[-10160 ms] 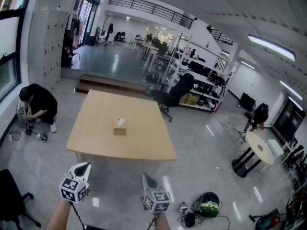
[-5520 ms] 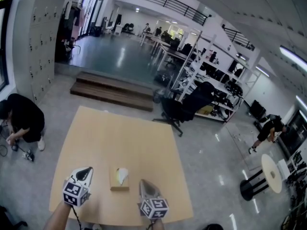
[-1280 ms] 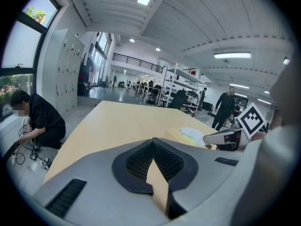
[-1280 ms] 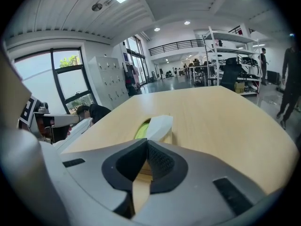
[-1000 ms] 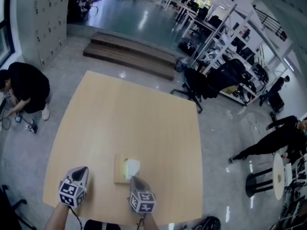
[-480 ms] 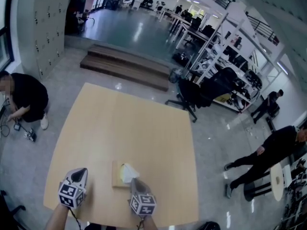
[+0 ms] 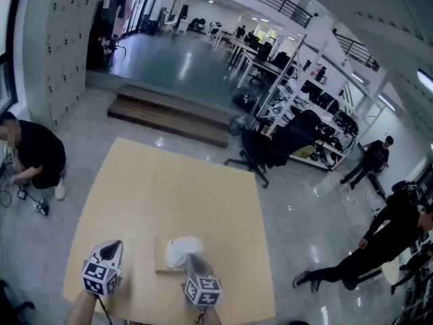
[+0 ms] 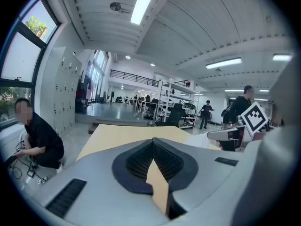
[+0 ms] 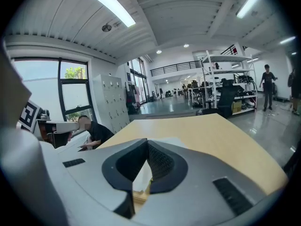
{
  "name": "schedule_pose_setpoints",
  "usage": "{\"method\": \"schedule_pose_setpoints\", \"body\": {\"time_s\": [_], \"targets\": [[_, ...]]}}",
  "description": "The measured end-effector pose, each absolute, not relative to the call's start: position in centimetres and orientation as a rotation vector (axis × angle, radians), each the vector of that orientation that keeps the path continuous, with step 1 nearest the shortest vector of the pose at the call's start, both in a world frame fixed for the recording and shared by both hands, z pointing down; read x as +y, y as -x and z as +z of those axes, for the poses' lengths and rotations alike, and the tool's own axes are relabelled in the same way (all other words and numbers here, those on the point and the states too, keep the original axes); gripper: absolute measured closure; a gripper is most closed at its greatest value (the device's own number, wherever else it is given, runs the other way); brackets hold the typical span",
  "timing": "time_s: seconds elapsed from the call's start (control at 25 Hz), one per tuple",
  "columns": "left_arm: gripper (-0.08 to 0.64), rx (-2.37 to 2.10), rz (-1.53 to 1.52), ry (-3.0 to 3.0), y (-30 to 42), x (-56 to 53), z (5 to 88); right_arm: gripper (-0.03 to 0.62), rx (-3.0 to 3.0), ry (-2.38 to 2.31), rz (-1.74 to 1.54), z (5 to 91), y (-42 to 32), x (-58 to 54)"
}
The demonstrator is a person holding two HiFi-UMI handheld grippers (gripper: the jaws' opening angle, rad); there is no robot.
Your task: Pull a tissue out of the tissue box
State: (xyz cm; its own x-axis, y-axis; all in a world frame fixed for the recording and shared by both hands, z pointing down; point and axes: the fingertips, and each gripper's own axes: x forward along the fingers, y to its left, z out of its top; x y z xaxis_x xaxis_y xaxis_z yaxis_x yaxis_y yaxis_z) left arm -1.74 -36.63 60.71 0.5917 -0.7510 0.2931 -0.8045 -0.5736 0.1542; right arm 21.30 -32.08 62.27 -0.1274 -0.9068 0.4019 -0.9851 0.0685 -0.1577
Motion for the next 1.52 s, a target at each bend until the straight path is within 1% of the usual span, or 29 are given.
{"method": "schedule_pose_setpoints", "body": {"time_s": [0.24, 0.84, 1.52], "targets": [[0.552, -1.284, 0.238, -2.588, 1.2, -36.7, 58.3, 0.581, -2.168, -1.964, 0.510, 58.9, -21.8, -32.2], [0.552, -1.282, 0.113, -2.765, -0.5, -35.0, 50.1, 0.581, -2.251, -2.069, 0.339, 51.1, -23.0, -28.1], [0.552, -1.309, 0.078, -2.790, -1.2, -33.9, 48.9, 0.581, -2.304, -2.071, 0.211, 48.9, -23.5, -25.4]]}}
